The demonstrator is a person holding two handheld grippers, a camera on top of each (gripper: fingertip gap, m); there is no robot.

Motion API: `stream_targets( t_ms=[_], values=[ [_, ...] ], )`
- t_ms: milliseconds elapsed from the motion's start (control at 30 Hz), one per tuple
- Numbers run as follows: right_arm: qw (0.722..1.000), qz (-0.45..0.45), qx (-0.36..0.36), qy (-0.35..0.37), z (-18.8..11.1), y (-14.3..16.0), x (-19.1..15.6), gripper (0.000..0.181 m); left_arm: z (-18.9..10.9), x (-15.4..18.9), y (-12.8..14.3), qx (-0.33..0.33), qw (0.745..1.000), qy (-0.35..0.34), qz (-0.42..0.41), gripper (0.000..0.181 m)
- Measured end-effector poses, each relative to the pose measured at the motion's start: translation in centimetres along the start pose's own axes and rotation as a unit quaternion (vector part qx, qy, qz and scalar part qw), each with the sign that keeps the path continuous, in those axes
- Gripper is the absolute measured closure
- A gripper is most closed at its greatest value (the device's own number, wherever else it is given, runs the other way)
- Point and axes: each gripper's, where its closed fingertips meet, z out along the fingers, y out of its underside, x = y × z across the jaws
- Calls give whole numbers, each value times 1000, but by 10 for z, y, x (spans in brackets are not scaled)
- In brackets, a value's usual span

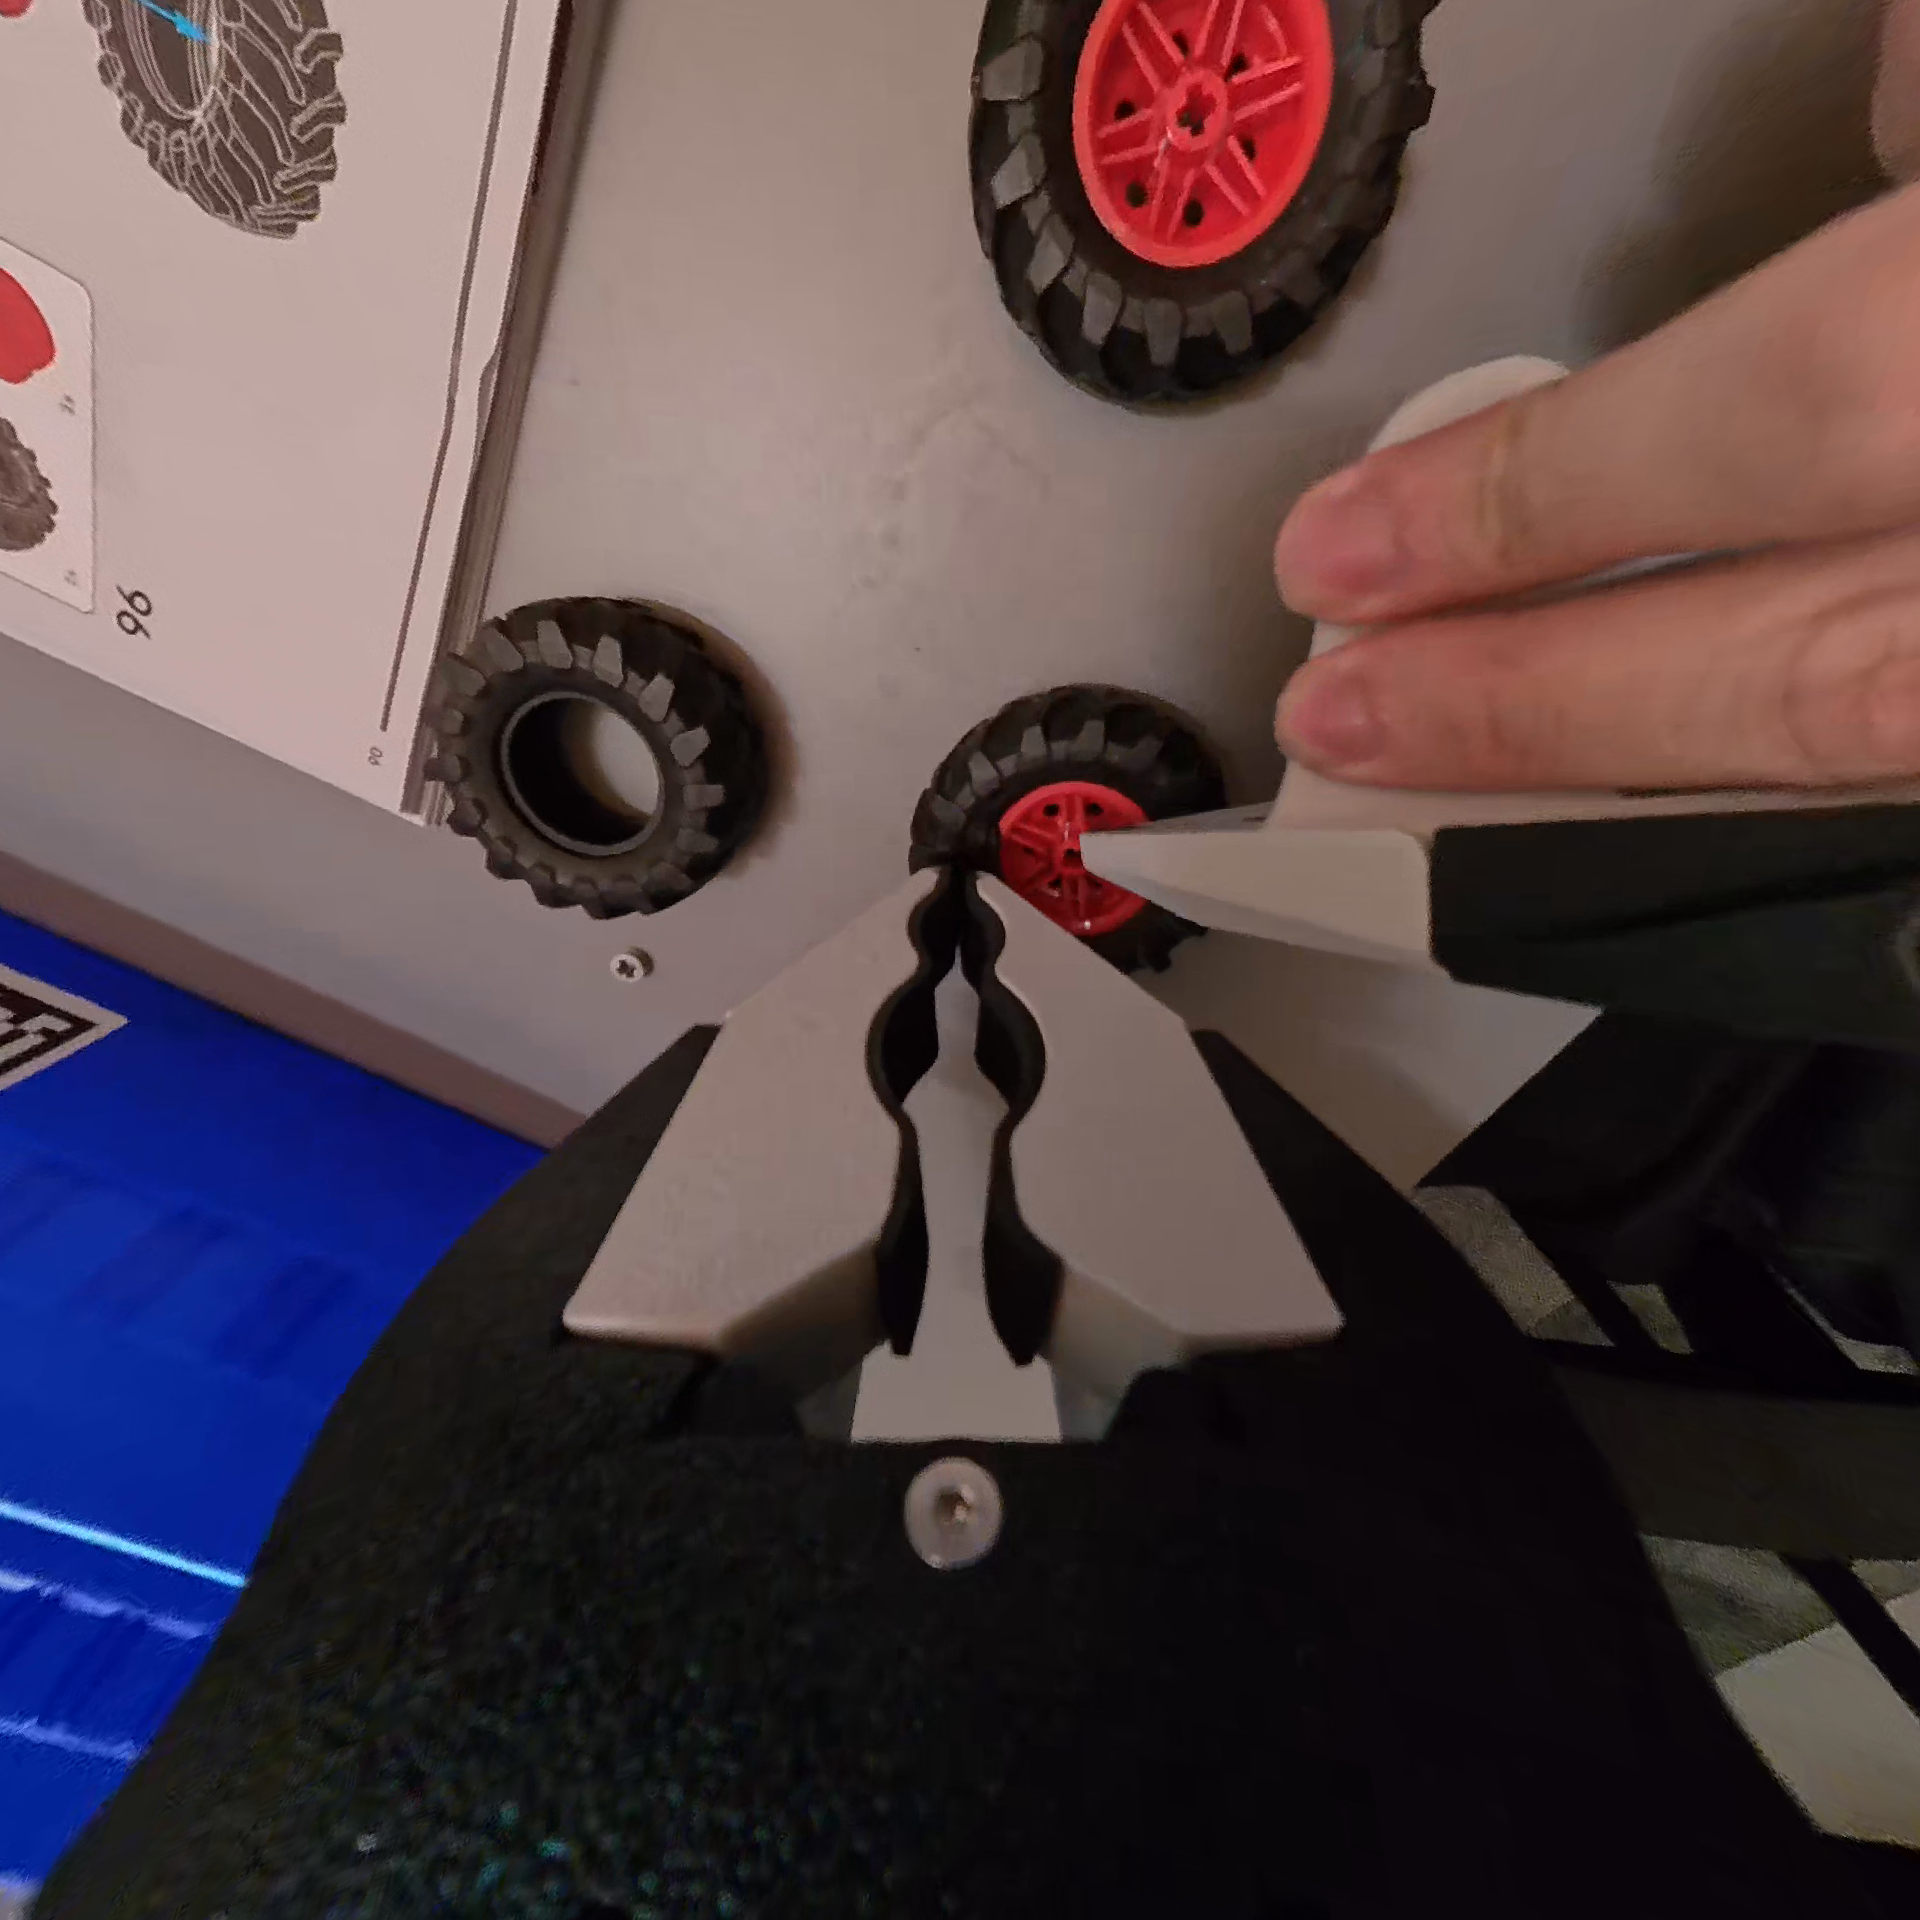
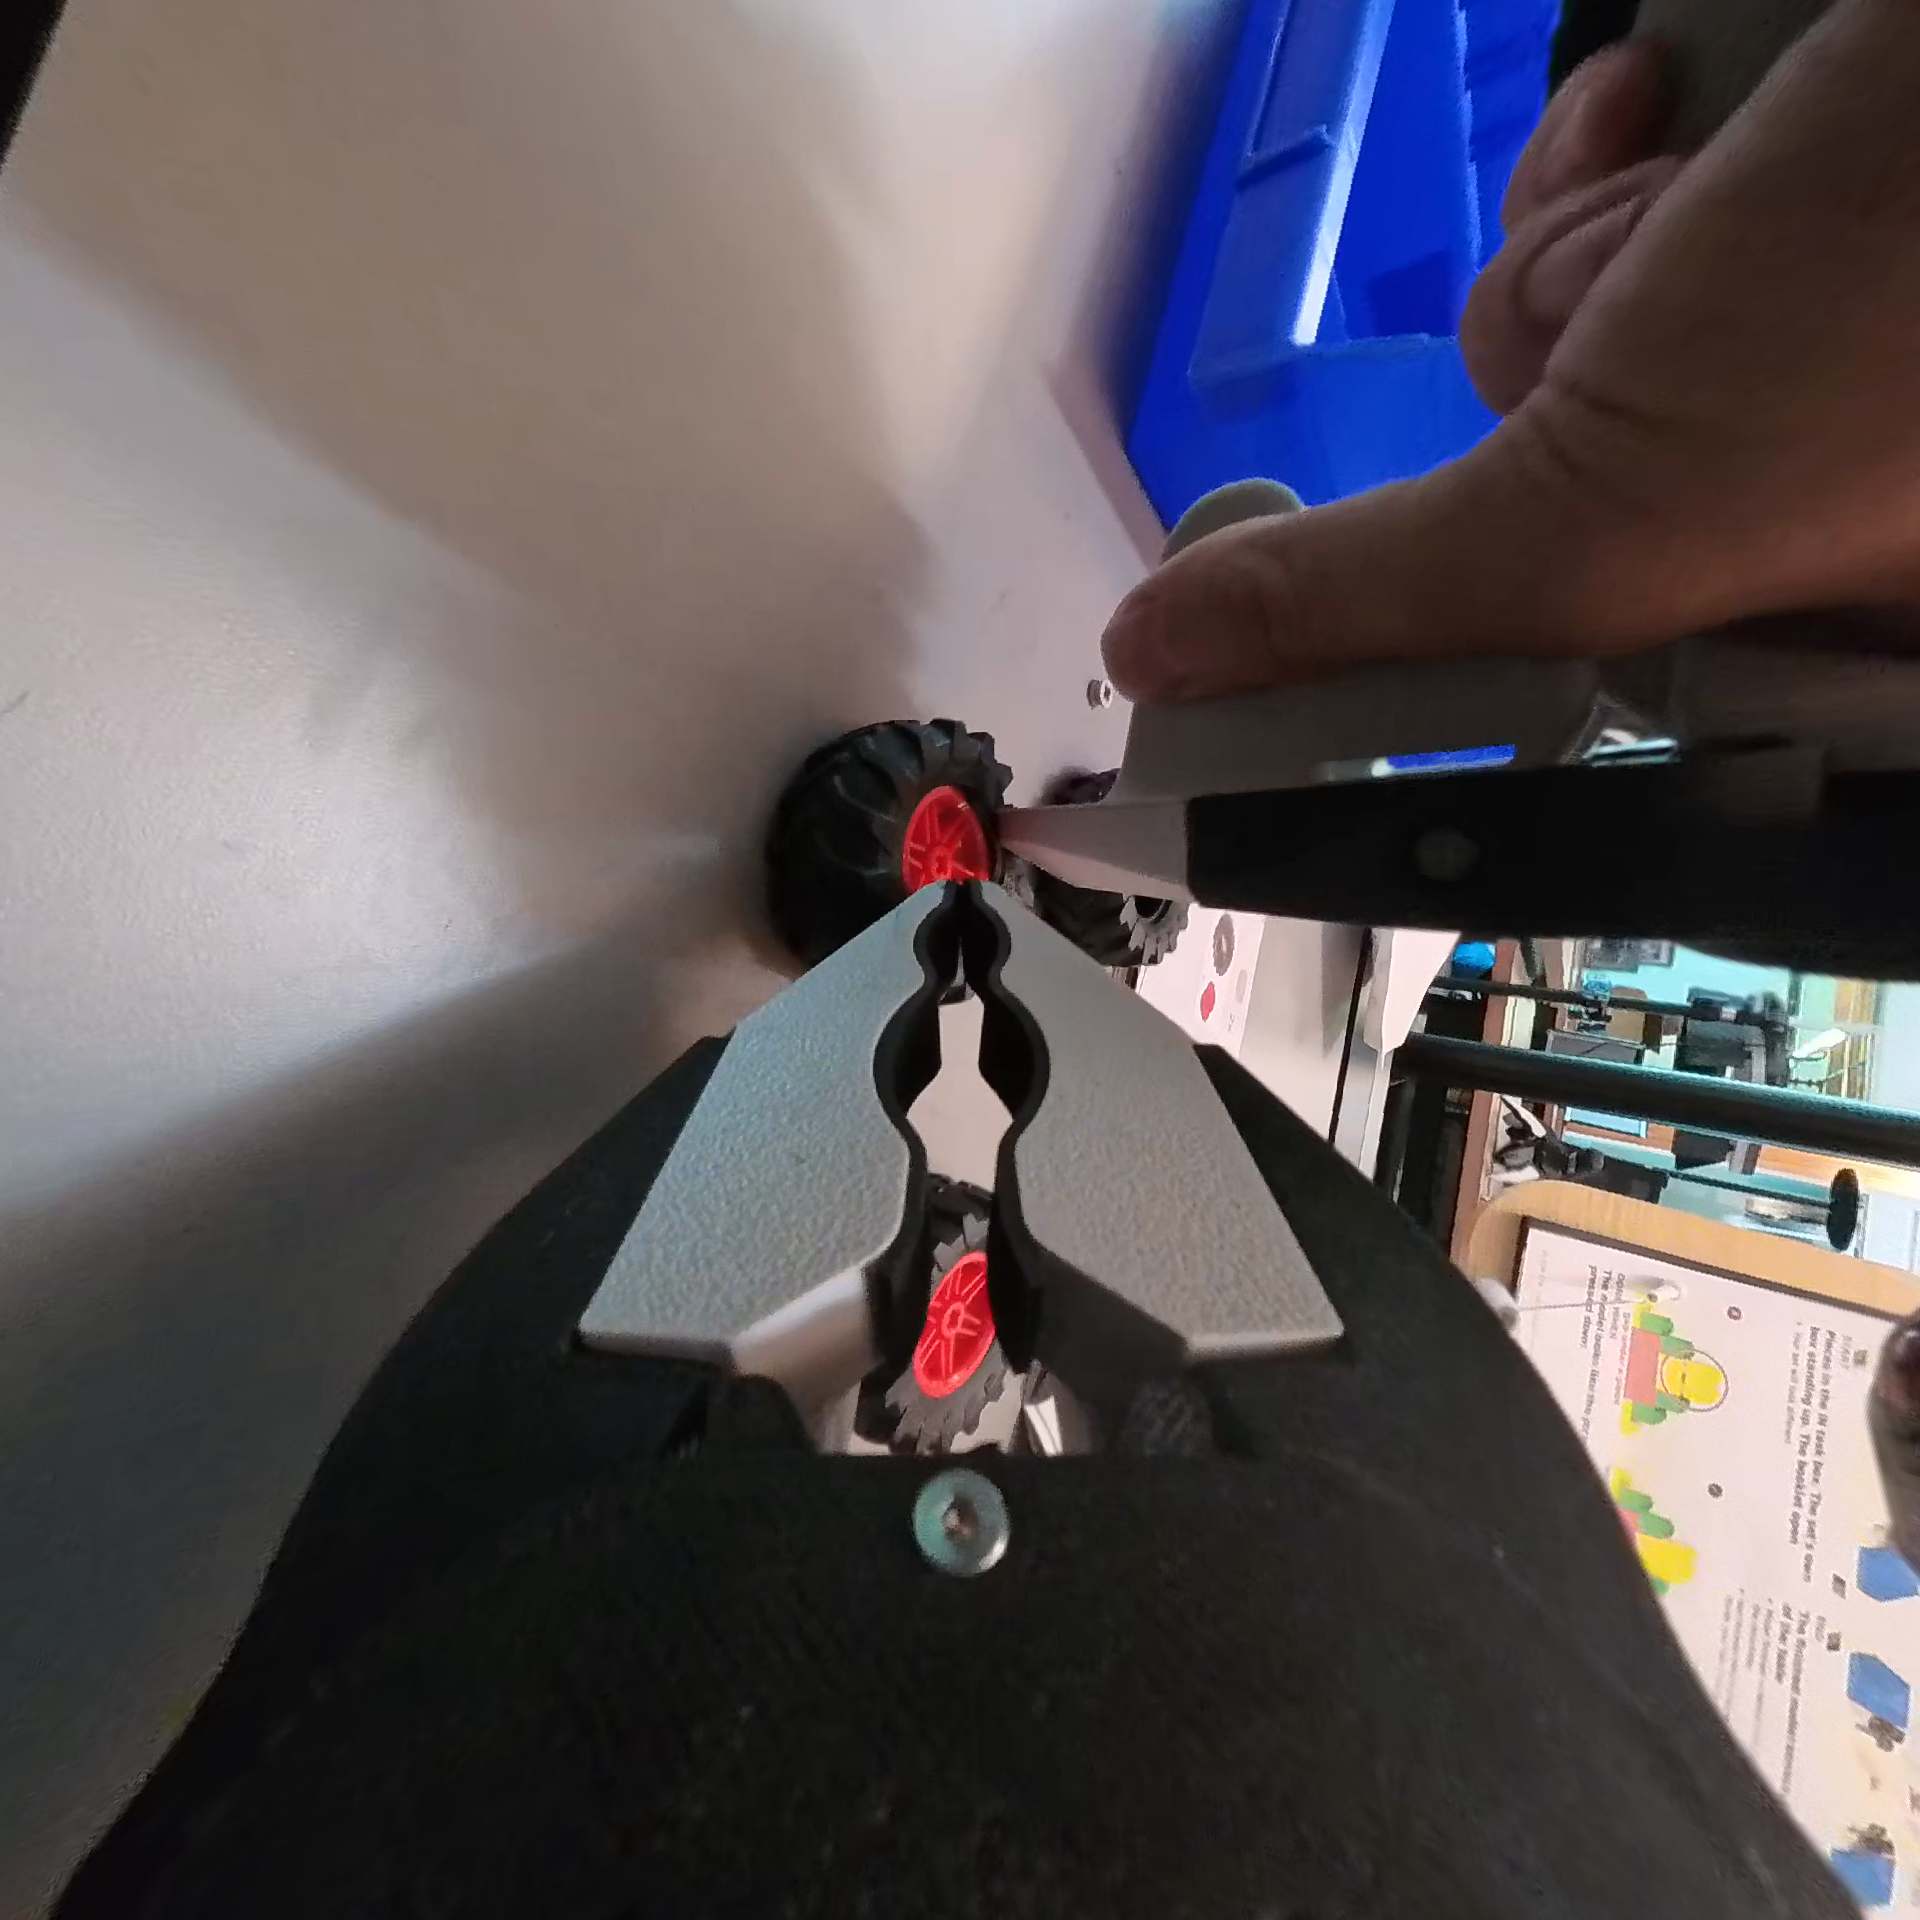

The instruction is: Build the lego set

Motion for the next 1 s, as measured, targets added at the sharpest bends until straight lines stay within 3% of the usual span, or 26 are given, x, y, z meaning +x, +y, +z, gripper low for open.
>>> stream_targets(
  t_ms=[333, 500, 667, 1000],
  values=[
    [999, 17, 28, -3, 2, -3, 1, 181, 2, -1, -1, -12, 1000, 10, -19, 181],
    [999, 34, 25, -5, 2, -3, 1, 181, -4, -2, -2, 38, 999, -20, -19, 181],
    [999, 45, 29, -10, 2, -3, 1, 181, -11, 8, -1, 135, 988, 23, -75, 181],
    [998, 57, 31, -6, 3, -3, 1, 181, -10, 6, 1, 127, 990, -51, 29, 181]
  ],
)
